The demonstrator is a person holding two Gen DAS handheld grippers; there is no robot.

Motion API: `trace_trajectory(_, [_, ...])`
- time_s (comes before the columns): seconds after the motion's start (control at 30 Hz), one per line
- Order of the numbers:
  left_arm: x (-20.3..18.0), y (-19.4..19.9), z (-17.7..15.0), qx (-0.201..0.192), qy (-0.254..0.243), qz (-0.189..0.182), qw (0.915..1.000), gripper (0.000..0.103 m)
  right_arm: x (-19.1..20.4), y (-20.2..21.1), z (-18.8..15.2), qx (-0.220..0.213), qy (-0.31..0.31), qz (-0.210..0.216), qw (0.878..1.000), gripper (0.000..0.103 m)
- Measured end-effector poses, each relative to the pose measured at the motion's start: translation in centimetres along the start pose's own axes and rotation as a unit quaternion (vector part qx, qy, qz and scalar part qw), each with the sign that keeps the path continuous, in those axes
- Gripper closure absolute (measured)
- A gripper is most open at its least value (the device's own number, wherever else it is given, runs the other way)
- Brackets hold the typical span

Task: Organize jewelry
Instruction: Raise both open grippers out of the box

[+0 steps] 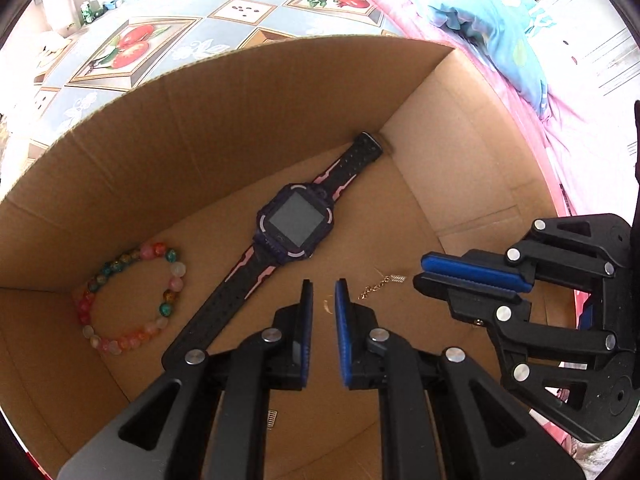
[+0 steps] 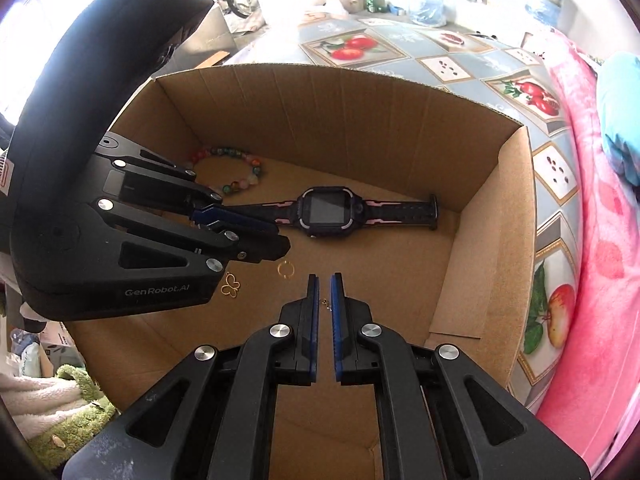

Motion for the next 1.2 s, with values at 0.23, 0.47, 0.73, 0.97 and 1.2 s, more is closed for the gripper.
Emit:
trace_trajectory(0.23, [0.0,1.2,0.0,-0.019,-0.004,0.008,0.9998,0.091,-0.7,2.2,0.3,-0.031,-0.017,0.010,0.999,0.097])
trace_trajectory(0.47, [-3.0,7.0,-0.6,-0.108,-0.068,0.020,0.9917,0.081,-1.4,8.6,-0.4,-0.121,-0.056,0.034,0.991,0.094])
trace_trajectory(0.73, [-7.2,13.8,-5.2,-0.232,-0.141,0.021,0.9622,0.053,-1.1,15.1,-4.5,-0.211,-0.111,0.071,0.968,0.083])
trace_trajectory(0.97, [-9.7,15.5,-11.7,-0.299,-0.171,0.021,0.9387,0.039,-0.1,17.1,-9.2,-0.255,-0.151,0.078,0.952,0.073])
trace_trajectory(1.2, [-10.5,14.0,-17.7,-0.298,-0.188,0.018,0.9357,0.028,1.6,15.3,-13.6,-0.254,-0.179,0.081,0.947,0.072])
Point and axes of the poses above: each gripper's, at about its wrist camera, not at the fingertips, and y roughly against the way its jaws point, x to its left, z to its top, the point moved 8 cm from there along -y, roughly the way its jaws point, and after that the axes turned 12 degrees about -z, right-handed, at the moved point
